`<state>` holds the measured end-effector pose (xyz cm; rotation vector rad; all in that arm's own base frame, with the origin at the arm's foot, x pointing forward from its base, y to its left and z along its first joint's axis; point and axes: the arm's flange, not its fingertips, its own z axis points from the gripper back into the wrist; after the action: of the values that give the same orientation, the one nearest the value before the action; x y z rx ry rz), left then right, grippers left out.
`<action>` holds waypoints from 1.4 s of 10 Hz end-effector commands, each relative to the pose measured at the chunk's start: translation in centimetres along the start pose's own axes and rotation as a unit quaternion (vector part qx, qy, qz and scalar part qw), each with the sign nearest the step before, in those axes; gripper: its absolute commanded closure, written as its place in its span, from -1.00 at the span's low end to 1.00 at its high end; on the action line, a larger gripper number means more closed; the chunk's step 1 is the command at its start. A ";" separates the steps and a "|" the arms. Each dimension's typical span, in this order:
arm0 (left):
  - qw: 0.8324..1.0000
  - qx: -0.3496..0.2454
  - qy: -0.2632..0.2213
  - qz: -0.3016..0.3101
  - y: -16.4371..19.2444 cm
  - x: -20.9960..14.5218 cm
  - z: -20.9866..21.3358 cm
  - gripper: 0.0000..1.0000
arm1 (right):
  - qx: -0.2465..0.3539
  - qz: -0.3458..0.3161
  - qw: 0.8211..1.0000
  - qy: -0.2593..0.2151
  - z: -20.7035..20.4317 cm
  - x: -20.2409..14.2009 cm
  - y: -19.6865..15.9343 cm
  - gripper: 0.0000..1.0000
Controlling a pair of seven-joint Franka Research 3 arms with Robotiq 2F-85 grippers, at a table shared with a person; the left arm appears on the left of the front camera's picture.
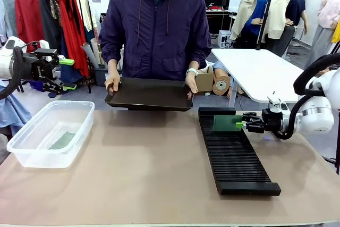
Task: Sort PCBs into racks and boxes based on the side picked up.
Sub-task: If the short side of the Blank PCB is picked up, insert it into the PCB Rack ; if the long side is picked up, place it in the Organizing box.
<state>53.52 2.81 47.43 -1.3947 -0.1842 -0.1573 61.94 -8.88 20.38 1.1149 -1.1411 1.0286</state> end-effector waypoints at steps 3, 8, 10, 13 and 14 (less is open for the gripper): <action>1.000 0.004 0.000 0.001 -0.1 0.0 0.1 -1.00 | -0.006 0.005 1.000 -0.001 -0.1 1.0 0.0 -1.00; 1.000 0.004 0.000 0.001 -0.1 0.0 0.1 -1.00 | 0.000 0.001 1.000 0.000 0.0 0.1 0.0 -1.00; 1.000 0.004 0.000 0.001 -0.1 0.0 0.1 -1.00 | 0.000 0.001 1.000 0.000 0.0 0.1 0.0 -1.00; 1.000 0.004 0.000 0.001 -0.1 0.0 0.1 -1.00 | 0.000 0.001 1.000 0.000 0.0 0.1 0.0 -1.00; 1.000 0.004 0.000 0.001 -0.1 0.0 0.1 -1.00 | 0.000 0.001 1.000 0.000 0.0 0.1 0.0 -1.00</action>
<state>53.52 2.81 47.43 -1.3947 -0.1842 -0.1573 61.89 -8.87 20.16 1.1172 -1.1384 1.0255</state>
